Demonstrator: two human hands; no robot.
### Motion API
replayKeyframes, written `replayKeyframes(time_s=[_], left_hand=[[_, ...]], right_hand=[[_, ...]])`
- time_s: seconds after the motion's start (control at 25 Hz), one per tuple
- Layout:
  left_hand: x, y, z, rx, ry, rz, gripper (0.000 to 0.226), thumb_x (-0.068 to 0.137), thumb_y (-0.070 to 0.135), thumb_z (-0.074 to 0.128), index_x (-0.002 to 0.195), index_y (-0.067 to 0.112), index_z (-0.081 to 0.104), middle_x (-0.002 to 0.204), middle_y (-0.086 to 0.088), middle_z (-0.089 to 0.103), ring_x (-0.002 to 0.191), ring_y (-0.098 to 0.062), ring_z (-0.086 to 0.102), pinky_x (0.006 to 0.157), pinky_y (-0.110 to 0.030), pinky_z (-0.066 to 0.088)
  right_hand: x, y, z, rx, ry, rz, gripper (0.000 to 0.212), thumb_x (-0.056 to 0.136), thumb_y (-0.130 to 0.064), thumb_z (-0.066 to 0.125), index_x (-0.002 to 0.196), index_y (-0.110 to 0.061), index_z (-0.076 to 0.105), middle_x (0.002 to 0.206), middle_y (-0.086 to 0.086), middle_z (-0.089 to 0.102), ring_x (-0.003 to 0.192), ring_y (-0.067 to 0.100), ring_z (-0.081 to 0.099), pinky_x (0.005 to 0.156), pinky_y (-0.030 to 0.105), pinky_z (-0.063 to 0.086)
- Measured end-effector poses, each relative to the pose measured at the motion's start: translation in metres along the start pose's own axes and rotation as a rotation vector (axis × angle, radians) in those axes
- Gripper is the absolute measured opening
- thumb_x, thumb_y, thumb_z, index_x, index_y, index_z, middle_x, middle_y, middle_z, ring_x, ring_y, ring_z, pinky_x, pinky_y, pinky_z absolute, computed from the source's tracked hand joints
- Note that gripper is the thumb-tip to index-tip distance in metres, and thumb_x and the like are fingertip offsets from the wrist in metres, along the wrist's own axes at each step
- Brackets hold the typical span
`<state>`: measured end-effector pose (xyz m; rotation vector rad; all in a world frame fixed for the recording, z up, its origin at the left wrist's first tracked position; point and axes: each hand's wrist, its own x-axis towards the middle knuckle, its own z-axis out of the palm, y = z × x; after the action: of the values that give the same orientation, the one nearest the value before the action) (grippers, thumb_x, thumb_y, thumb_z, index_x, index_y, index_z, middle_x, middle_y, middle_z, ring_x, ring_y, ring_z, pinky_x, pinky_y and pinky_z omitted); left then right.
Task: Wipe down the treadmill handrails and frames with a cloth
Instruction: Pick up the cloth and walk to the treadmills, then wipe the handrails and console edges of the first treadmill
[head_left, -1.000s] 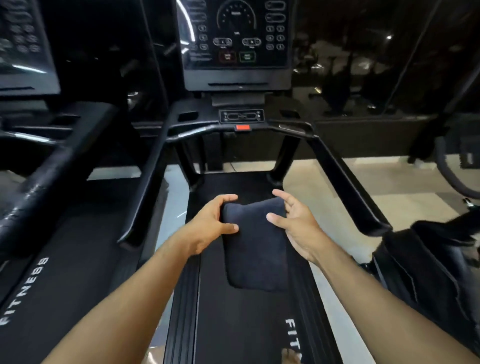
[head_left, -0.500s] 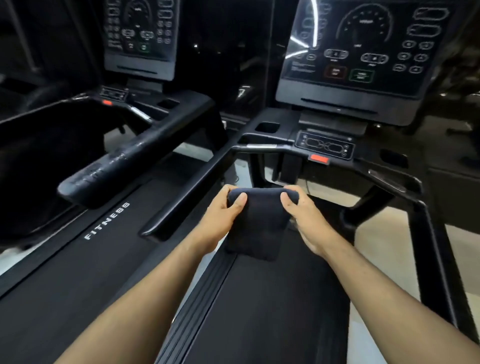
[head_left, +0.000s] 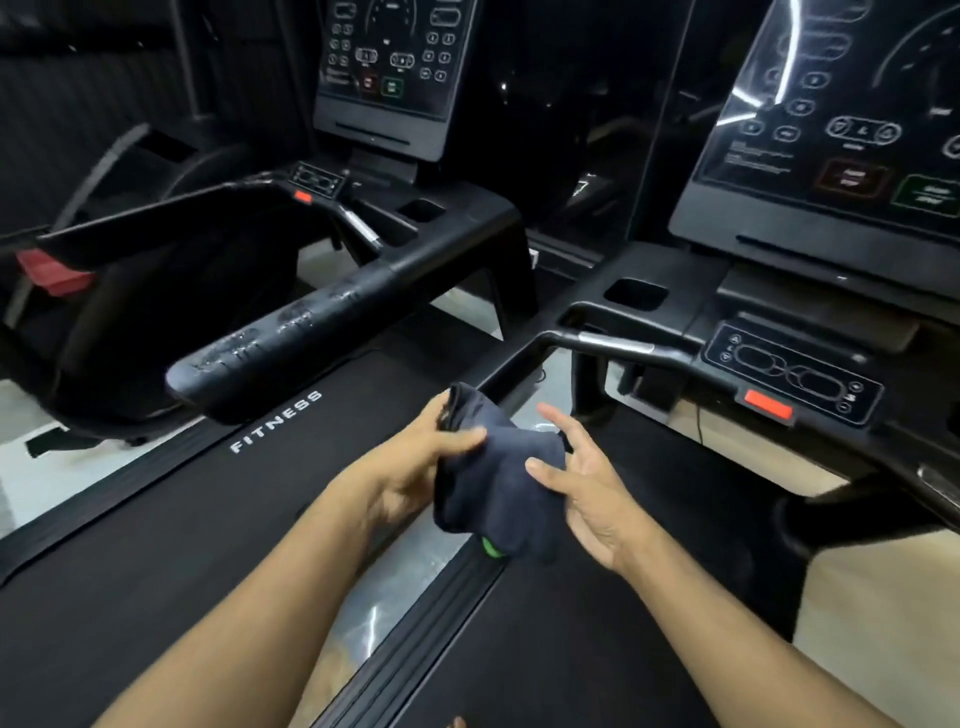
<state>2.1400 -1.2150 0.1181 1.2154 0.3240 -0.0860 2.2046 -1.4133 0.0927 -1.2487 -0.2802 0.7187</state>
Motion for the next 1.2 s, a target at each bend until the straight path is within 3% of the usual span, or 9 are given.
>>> replayKeyframes(time_s=[0.08,0.16,0.28,0.44,0.56,0.72,0.84,1.08,1.2], left_hand=[[0.0,-0.002,-0.018,0.016,-0.167,-0.007,0.08,0.084,-0.007,0.067,0.146,0.032,0.037,0.144,0.005,0.052,0.129,-0.017,0.054,0.107,-0.041,0.042],[0.0,-0.005,-0.028,-0.02,-0.03,0.067,0.096,0.078,-0.004,0.074,0.149,0.043,0.029,0.15,0.007,0.043,0.13,-0.012,0.051,0.107,-0.037,0.043],[-0.005,0.005,-0.03,0.029,0.193,0.184,0.081,0.078,0.001,0.078,0.14,0.041,0.043,0.135,-0.008,0.053,0.116,-0.015,0.062,0.092,-0.032,0.053],[-0.014,0.011,-0.034,0.609,0.313,0.246,0.065,0.074,-0.001,0.077,0.128,0.029,0.058,0.127,0.015,0.06,0.114,0.006,0.057,0.091,-0.011,0.044],[-0.012,0.002,-0.037,0.885,0.611,0.287,0.048,0.071,0.007,0.081,0.11,0.031,0.066,0.108,0.017,0.062,0.104,0.005,0.056,0.088,-0.009,0.038],[-0.014,-0.011,-0.04,1.027,0.885,0.283,0.036,0.064,0.021,0.087,0.091,0.034,0.069,0.112,0.007,0.051,0.108,-0.007,0.05,0.096,-0.021,0.04],[-0.018,-0.018,-0.041,1.062,0.994,0.172,0.038,0.07,0.025,0.078,0.103,0.038,0.066,0.11,0.017,0.063,0.105,-0.008,0.057,0.095,-0.034,0.046],[-0.046,-0.035,-0.064,0.787,1.228,0.051,0.027,0.088,0.008,0.064,0.106,0.029,0.067,0.103,0.017,0.066,0.096,0.006,0.059,0.089,-0.011,0.043],[-0.054,-0.05,-0.08,0.758,1.186,0.004,0.027,0.09,0.009,0.063,0.111,0.027,0.065,0.103,0.019,0.066,0.097,0.011,0.058,0.091,-0.01,0.044]], right_hand=[[0.017,-0.016,0.0,-0.108,-0.081,-0.039,0.061,0.086,0.002,0.07,0.136,-0.028,0.054,0.129,0.008,0.067,0.122,0.023,0.062,0.097,0.033,0.052],[0.032,-0.03,-0.003,-0.229,-0.176,-0.042,0.069,0.083,0.007,0.073,0.137,-0.03,0.053,0.132,0.003,0.065,0.123,0.02,0.062,0.101,0.037,0.051],[0.058,-0.043,-0.003,-0.517,-0.216,-0.063,0.074,0.08,0.001,0.077,0.135,-0.041,0.052,0.129,-0.008,0.065,0.12,0.011,0.062,0.101,0.035,0.052],[0.093,-0.05,0.011,-0.893,-0.261,-0.168,0.065,0.079,-0.011,0.081,0.134,-0.036,0.056,0.125,-0.023,0.06,0.115,-0.007,0.055,0.092,0.008,0.045],[0.112,-0.048,0.021,-1.079,-0.346,-0.32,0.04,0.076,-0.015,0.082,0.107,-0.035,0.068,0.109,-0.019,0.056,0.101,-0.001,0.056,0.079,0.002,0.039],[0.133,-0.046,0.027,-1.181,-0.506,-0.417,0.023,0.076,-0.023,0.077,0.092,-0.035,0.064,0.116,-0.02,0.052,0.116,0.005,0.051,0.092,0.019,0.044],[0.135,-0.04,0.037,-1.234,-0.594,-0.333,0.02,0.084,-0.027,0.063,0.099,-0.036,0.054,0.086,-0.009,0.068,0.087,0.018,0.065,0.075,0.039,0.054],[0.171,-0.032,0.079,-1.29,-0.356,-0.924,0.041,0.081,-0.007,0.074,0.119,-0.021,0.068,0.096,0.003,0.074,0.085,0.028,0.067,0.074,0.043,0.053],[0.173,-0.003,0.099,-1.332,-0.495,-1.147,0.048,0.067,0.0,0.077,0.113,-0.013,0.071,0.114,0.007,0.072,0.086,0.029,0.066,0.061,0.041,0.051]])
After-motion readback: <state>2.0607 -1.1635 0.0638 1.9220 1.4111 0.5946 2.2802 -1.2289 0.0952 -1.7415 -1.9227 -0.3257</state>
